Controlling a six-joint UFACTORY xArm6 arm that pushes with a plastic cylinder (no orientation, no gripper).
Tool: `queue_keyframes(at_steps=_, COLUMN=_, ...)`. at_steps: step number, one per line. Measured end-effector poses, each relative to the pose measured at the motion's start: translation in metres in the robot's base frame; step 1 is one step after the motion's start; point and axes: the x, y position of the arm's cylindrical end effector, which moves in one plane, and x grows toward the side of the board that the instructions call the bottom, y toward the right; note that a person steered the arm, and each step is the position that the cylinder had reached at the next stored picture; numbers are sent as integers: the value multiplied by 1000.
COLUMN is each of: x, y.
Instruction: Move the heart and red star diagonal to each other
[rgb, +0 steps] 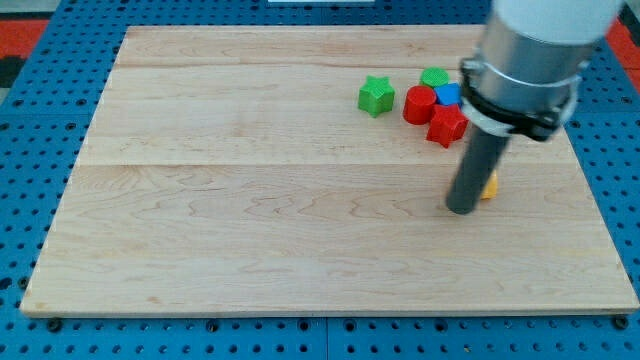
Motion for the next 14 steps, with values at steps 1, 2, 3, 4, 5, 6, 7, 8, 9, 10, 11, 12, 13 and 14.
queue_keyframes(at_steps=1, x=-33, y=-64)
queue_keyframes(at_steps=2, x=0, y=1)
queue_keyframes(at_steps=3, x=-10, y=100)
queue_keyframes(at_steps=4, x=-33, y=100)
queue_keyframes(at_steps=5, x=-59, y=102)
queue_keyframes(at_steps=6, x=-66, y=110)
queue_keyframes(at_steps=7, x=-54, y=149)
queue_keyframes(at_steps=8, x=-68, y=186)
queue_keyframes(at_steps=9, x=-93, y=164)
queue_keyframes(at_steps=10, x=-99, y=58)
queue_keyframes(at_steps=11, x=-77, y=74)
queue_keyframes(at_steps=12, x=-82, y=64)
queue_keyframes(at_steps=13, x=-97, y=2)
queue_keyframes(at_steps=14, x=-95, y=20)
